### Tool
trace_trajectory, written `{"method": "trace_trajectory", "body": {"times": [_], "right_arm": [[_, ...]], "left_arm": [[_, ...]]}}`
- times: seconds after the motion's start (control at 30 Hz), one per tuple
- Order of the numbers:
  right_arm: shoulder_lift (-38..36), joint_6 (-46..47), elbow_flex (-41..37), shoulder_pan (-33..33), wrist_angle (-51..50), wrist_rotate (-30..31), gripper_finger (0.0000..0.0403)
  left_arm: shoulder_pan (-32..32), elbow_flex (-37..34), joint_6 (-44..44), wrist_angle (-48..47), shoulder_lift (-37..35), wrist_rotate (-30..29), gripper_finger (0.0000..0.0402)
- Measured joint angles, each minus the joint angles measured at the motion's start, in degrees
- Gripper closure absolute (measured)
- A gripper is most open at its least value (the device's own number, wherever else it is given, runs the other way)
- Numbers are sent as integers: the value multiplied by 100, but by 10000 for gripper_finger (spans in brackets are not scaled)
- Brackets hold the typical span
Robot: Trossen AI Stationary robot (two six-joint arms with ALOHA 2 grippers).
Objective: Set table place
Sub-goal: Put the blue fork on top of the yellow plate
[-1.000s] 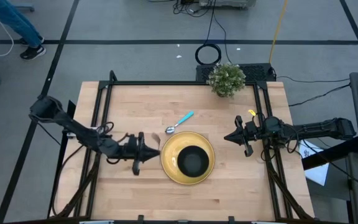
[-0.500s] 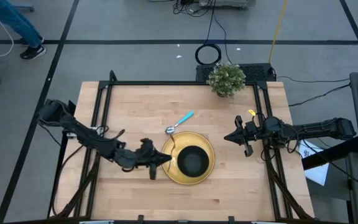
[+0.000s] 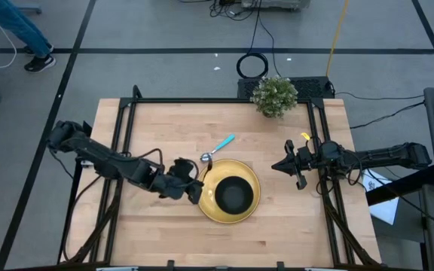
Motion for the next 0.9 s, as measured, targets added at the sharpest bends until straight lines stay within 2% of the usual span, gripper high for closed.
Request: {"method": "trace_trajectory", "body": {"times": [0.3,0.67,0.9], "right_arm": [[-1,2,1,0,-2,-2,403],[0,108,1,1,-13,-11,403],[0,109,-1,0,-48,-11,403]], "left_arm": [[525,-113,-178,-105,365,1342,398],[717,-115,190,-138,448,1650,398],[1030,-117,114,-242,685,2112,398]]}}
